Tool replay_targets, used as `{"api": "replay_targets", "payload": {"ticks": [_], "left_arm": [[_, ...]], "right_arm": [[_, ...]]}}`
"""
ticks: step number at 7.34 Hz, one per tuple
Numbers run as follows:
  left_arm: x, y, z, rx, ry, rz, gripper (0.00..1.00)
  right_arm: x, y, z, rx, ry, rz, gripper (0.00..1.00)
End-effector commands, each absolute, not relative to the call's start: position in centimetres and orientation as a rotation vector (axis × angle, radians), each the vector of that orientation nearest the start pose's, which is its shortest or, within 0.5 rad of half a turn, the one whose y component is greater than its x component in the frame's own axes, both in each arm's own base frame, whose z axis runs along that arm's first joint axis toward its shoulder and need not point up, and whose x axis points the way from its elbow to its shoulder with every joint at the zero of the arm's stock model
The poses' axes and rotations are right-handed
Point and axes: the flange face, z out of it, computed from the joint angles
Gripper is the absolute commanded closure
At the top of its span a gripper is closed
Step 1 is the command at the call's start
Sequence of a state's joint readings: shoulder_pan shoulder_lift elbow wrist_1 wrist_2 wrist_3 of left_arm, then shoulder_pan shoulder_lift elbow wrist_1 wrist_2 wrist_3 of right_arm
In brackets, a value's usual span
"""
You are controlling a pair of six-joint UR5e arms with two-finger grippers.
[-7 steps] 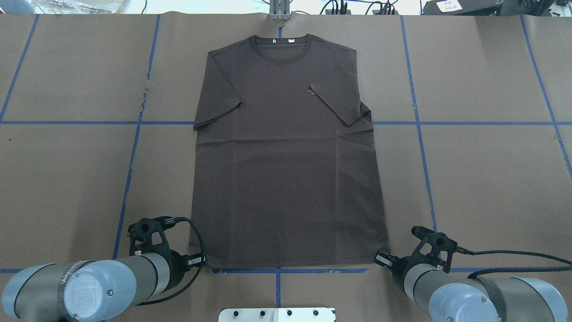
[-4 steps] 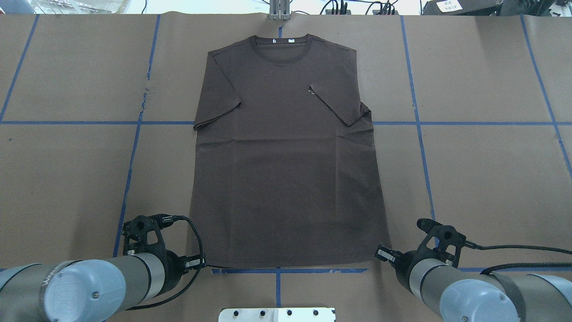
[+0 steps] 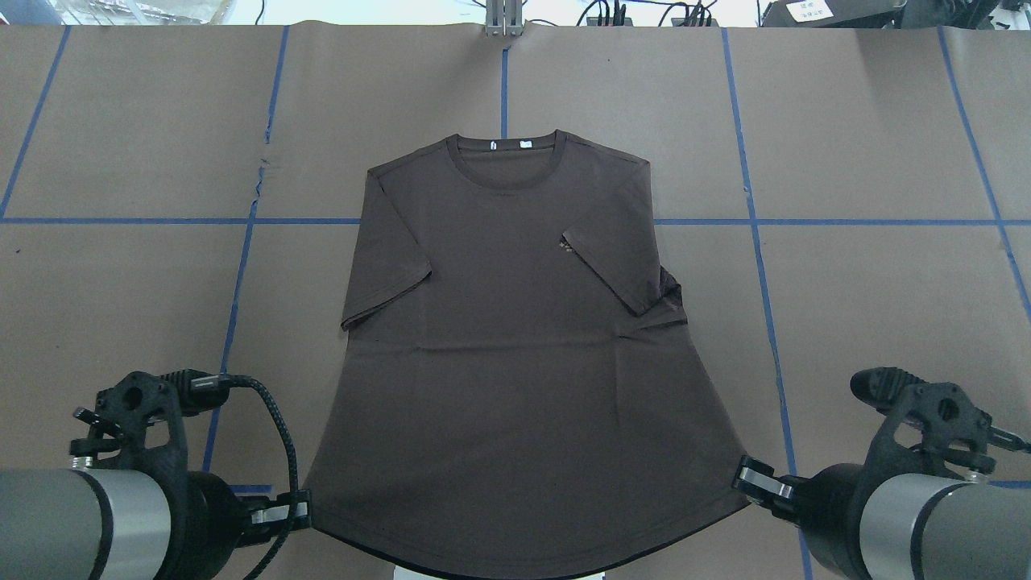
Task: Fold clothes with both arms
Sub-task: 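Lift the hem with both grippers and fold it toward the collar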
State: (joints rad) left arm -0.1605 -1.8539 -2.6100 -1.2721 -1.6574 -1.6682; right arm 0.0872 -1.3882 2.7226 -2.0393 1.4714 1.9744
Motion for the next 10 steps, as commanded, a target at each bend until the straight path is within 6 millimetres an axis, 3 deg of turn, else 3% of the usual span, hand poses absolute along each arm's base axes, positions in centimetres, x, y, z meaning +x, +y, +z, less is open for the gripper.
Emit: {"api": "replay_targets", "payload": {"ticks": [1, 2, 3, 4, 6, 8, 10], "left_arm": [[32.0, -20.2, 15.2, 0.01, 1.012, -0.145, 1.0], [31.9, -24.0, 14.6, 0.12, 0.999, -0.119, 1.0], [31.6, -28.7, 15.2, 0.209, 0.94, -0.121, 1.0], [31.8, -33.0, 15.8, 0.239, 0.892, -0.116, 1.0], [32.5, -40.7, 16.2, 0.303, 0.828, -0.137, 1.0], [35.2, -47.9, 19.6, 0.358, 0.82, -0.155, 1.0], [38.3, -53.7, 22.4, 0.386, 0.809, -0.16, 1.0]], "right_arm": [[-28.4, -19.2, 17.3, -0.032, -0.856, 0.542, 1.0], [-28.0, -21.1, 16.1, 0.022, -0.878, 0.525, 1.0], [-28.0, -23.7, 16.3, 0.072, -0.849, 0.556, 1.0], [-28.3, -27.3, 15.8, 0.101, -0.831, 0.554, 1.0], [-29.8, -36.8, 16.6, 0.108, -0.757, 0.622, 1.0], [-31.9, -45.2, 19.5, 0.132, -0.769, 0.661, 1.0], [-36.2, -53.3, 23.1, 0.158, -0.773, 0.668, 1.0]]}}
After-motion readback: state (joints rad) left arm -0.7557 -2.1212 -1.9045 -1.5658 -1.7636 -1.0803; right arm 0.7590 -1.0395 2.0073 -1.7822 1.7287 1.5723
